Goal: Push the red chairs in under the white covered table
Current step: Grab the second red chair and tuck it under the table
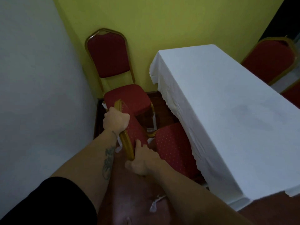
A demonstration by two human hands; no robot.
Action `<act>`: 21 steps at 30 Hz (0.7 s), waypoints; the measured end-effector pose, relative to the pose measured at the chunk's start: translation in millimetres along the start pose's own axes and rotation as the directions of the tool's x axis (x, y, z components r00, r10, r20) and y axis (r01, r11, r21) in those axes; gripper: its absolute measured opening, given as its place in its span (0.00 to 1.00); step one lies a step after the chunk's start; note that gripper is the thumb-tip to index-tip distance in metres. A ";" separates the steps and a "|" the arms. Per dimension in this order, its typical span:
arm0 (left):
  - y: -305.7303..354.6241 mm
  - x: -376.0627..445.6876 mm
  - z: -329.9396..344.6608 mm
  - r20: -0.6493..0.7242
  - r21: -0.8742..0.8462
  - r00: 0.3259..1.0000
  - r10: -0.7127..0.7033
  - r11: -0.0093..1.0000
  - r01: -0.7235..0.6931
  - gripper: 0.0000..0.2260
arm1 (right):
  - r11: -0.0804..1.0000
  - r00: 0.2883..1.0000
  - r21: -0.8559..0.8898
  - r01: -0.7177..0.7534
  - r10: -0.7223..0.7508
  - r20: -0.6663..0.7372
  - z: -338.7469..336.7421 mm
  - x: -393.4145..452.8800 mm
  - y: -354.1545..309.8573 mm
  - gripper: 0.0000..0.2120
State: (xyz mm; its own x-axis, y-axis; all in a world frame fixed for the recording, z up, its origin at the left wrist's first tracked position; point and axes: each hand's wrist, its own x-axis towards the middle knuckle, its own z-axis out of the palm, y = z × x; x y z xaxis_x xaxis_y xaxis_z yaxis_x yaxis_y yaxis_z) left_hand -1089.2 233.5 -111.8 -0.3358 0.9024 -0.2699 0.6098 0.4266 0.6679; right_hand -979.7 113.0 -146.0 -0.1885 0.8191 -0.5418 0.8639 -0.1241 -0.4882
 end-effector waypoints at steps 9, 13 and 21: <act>50.9 23.1 19.6 0.027 0.077 0.997 0.073 0.994 -0.075 0.24 | 0.987 0.995 0.135 -0.090 0.096 -0.040 -31.2 32.6 12.6 0.53; 65.2 24.8 41.0 0.082 0.071 0.993 0.085 0.993 -0.091 0.26 | 0.968 0.980 0.195 -0.158 0.178 -0.088 -44.7 28.3 31.1 0.53; 82.2 21.2 58.2 0.234 0.081 0.962 0.140 0.983 -0.163 0.31 | 0.917 0.933 0.269 -0.293 0.336 -0.127 -55.9 16.6 51.4 0.47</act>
State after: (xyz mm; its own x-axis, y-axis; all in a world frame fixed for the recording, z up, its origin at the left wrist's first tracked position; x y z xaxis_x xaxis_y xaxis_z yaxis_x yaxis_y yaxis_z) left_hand -1004.4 291.2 -102.9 -0.0700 0.9419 -0.3284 0.7127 0.2776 0.6442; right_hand -912.4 151.5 -141.9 0.1736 0.7941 -0.5824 0.7224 -0.5046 -0.4728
